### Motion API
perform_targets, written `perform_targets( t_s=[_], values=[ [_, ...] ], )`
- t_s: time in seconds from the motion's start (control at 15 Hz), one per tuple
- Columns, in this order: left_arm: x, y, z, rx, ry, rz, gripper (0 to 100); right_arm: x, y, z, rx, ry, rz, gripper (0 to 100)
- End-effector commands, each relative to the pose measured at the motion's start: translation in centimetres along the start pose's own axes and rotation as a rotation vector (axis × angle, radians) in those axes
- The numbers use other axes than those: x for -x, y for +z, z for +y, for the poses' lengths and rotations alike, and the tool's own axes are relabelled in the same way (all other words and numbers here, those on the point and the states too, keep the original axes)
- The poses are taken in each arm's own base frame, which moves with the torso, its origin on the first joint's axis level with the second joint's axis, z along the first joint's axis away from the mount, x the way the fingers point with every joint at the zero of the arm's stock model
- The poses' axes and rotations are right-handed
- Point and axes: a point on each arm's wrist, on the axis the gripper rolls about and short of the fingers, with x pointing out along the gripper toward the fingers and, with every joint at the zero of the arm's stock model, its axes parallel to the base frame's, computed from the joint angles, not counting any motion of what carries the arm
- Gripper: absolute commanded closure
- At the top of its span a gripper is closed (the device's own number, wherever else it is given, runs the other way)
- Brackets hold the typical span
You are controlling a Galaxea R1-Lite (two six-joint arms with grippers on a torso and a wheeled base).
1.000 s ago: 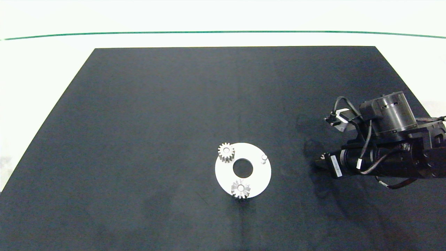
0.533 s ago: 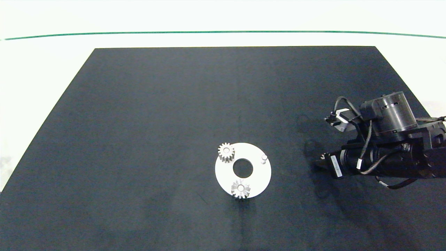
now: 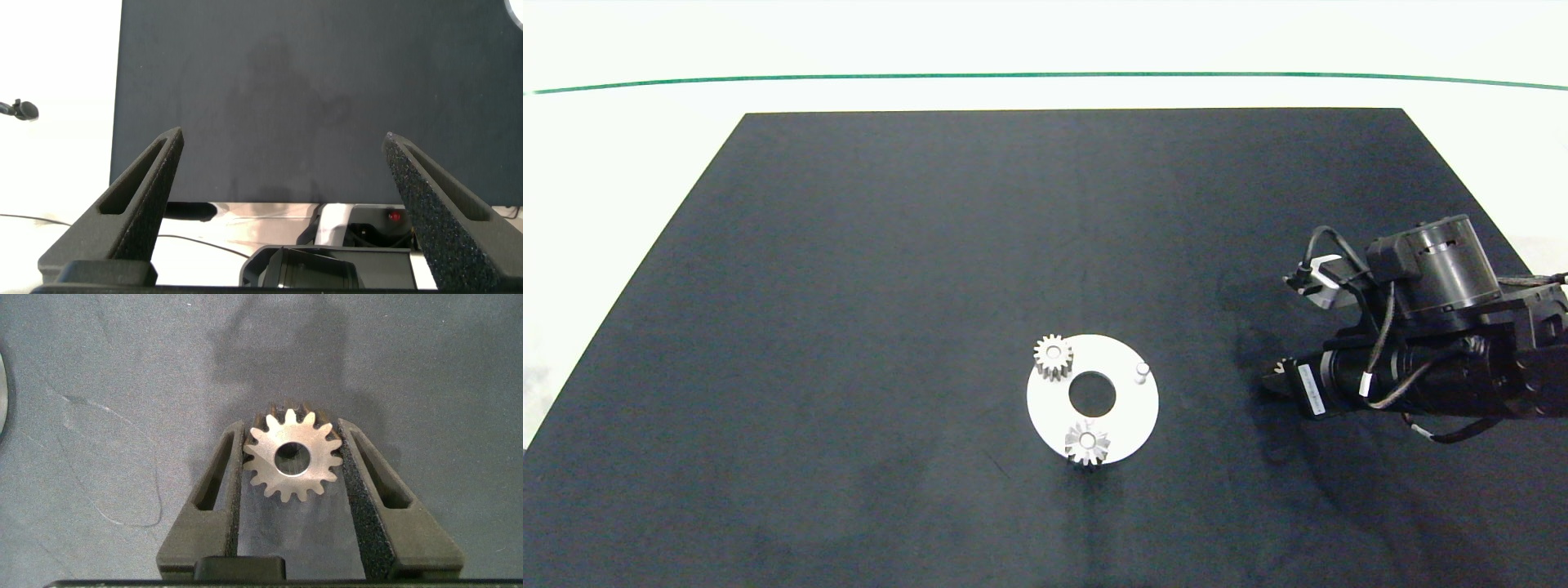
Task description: Install three planetary gears onto the carrier pins
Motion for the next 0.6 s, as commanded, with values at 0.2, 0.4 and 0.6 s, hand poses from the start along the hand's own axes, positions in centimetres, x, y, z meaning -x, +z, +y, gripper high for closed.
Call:
perform_targets(
  t_s=[0.2,0.4,0.6],
  values=[
    [0.1,-0.4,0.0,-0.003,0.002,0.014,0,5.2,0.5,1.7,0.054,0.071,-0.104,93],
    [0.1,-0.4,0.0,-0.003,0.002,0.015,0,9.0,1.8,3.9,0.121,0.142,-0.126,93],
    [0.1,-0.5,0.0,-0.001,0.005,0.014,0,9.2,2.6,6.4,0.171,0.145,-0.152,93]
  ],
)
